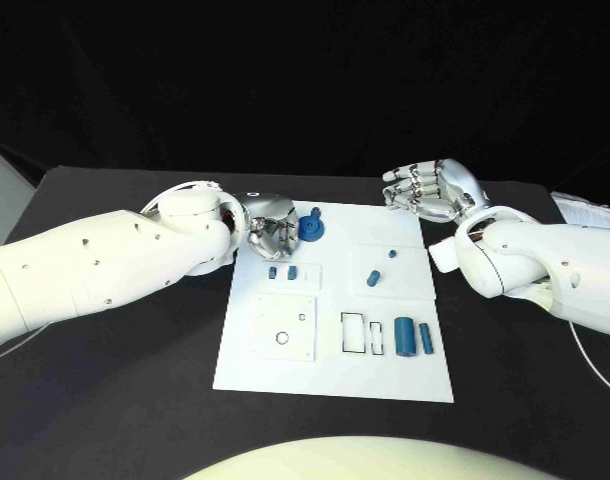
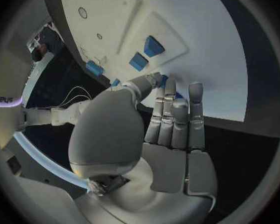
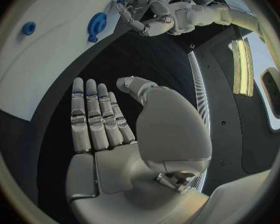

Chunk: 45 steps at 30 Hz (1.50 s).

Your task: Assemble the parts on the task board

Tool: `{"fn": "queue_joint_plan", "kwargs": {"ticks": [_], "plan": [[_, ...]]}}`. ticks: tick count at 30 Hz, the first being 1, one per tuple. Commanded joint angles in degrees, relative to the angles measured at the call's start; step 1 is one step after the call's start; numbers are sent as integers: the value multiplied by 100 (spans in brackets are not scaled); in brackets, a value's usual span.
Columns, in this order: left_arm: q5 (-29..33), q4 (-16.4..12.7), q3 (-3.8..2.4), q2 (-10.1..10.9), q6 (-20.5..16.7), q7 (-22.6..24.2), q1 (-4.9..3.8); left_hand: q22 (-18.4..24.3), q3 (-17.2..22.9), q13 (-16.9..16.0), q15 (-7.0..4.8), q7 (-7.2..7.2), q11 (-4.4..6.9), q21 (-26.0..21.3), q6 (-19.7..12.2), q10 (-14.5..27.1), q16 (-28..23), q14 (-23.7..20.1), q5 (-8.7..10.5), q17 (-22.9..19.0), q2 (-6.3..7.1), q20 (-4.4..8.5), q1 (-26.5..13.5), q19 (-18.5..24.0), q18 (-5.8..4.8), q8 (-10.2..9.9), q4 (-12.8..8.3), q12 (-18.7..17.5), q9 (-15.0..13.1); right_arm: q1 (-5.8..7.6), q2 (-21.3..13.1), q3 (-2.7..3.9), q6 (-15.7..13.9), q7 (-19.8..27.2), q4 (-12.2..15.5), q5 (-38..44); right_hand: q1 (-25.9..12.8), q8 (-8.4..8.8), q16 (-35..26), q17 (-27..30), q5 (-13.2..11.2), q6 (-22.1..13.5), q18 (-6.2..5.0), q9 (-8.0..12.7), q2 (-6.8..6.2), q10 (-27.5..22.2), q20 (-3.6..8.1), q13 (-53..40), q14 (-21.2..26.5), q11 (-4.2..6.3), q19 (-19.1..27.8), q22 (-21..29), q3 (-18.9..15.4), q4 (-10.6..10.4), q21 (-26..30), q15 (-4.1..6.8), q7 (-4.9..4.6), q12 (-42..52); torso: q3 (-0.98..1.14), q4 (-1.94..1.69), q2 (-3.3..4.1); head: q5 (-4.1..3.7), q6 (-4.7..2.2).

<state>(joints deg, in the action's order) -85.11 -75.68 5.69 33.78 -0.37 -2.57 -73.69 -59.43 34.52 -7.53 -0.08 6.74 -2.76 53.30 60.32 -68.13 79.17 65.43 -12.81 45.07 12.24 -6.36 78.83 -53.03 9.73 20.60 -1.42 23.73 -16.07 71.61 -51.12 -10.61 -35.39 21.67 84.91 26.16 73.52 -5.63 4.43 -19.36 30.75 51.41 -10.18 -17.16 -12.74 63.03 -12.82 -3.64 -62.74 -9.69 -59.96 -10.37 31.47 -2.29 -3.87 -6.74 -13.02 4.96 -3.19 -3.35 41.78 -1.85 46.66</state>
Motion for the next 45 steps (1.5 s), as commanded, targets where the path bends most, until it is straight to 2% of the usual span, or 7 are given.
{"fn": "queue_joint_plan", "kwargs": {"ticks": [1,19,27,36,45], "plan": [[-74,-57,24,6,218,24,26,7,-50,-65,-38,-15,34,-33,72,-57,54,40,20,60,-26,26,32,-21,83,54,-2,94,-41,-2,2,1,97,55,4,23,-18,38,-21,5,34,40,-22,9,57,34,4,4,-1,0,-30,4,13,22,-23,-21,-46,-37,-2,0,1,0,8],[-122,-56,29,27,96,35,35,21,-117,-183,-46,-28,37,-72,38,32,81,6,61,35,3,42,-38,-21,76,26,45,207,-64,-3,9,1,100,55,-4,19,-18,38,-21,5,34,40,-22,9,57,34,4,4,-1,0,-30,4,13,22,-23,-21,-46,-37,-4,-3,2,-3,17],[-113,13,29,12,54,14,35,36,-109,-231,-13,11,-10,-107,-61,185,67,-69,58,-48,-73,33,-29,-25,73,-41,88,210,-63,-3,9,1,99,57,-2,19,-18,38,-21,5,34,40,-22,9,57,34,4,4,-1,0,-30,4,13,22,-23,-21,-46,-37,-4,1,2,-2,11],[-63,33,29,8,139,-12,35,55,-98,-231,95,124,-145,-172,-269,465,-35,-323,54,-392,-113,-31,-10,-5,65,-221,132,64,-32,-3,6,1,98,57,3,19,-18,38,-21,5,34,40,-22,9,57,34,4,4,-1,0,-30,4,13,22,-23,-21,-46,-37,-2,-3,-1,-1,15],[-7,17,30,9,234,15,35,54,-66,-225,106,133,-153,-180,-254,466,-53,-362,48,-438,-141,-45,43,3,68,-234,111,26,-36,-3,5,1,99,58,10,18,-18,38,-21,5,34,40,-22,9,57,34,4,4,-1,0,-30,4,13,22,-23,-21,-46,-37,-3,-2,2,-3,23]]}}
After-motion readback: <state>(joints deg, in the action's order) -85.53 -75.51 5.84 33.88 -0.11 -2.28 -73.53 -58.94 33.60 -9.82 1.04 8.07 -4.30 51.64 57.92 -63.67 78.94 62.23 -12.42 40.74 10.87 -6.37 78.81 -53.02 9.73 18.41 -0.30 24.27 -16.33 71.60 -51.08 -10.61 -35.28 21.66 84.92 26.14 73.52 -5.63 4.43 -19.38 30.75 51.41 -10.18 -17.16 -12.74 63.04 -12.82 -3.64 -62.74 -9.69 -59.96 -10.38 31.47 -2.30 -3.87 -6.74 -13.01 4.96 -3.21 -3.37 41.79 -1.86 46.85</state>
